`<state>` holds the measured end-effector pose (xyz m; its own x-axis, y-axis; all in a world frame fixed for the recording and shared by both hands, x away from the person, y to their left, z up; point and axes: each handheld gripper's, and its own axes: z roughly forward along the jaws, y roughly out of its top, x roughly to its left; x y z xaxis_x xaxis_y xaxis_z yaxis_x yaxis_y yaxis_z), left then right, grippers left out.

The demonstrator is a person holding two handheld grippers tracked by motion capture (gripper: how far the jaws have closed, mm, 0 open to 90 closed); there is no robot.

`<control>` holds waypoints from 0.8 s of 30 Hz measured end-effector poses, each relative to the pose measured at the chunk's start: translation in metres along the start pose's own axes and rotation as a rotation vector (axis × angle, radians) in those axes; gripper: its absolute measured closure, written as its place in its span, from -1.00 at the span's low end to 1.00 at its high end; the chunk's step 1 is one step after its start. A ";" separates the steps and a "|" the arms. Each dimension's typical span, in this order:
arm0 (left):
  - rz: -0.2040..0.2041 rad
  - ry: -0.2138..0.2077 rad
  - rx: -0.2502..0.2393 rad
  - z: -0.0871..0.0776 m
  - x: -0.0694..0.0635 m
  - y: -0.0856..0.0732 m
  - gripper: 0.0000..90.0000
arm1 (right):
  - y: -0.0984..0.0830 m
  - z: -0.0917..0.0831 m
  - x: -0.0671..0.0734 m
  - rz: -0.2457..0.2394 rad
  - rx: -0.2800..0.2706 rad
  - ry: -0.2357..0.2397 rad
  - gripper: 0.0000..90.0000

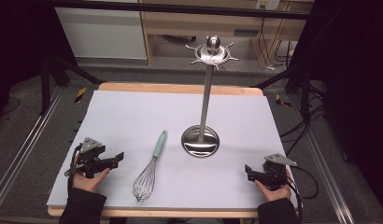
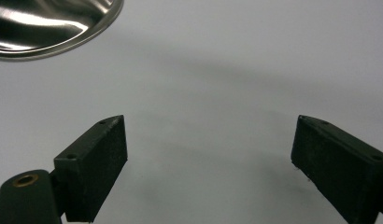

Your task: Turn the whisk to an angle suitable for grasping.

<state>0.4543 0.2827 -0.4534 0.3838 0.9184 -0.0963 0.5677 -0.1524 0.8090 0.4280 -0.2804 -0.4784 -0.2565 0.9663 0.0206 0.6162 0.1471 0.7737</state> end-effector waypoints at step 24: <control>0.034 -0.054 -0.007 -0.003 -0.026 0.016 -0.50 | 0.000 -0.004 0.008 -0.025 -0.009 -0.016 -0.67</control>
<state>0.4508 0.2572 -0.4361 0.4420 0.8914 -0.0996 0.5482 -0.1806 0.8166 0.4227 -0.2737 -0.4753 -0.2599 0.9656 -0.0088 0.6033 0.1695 0.7793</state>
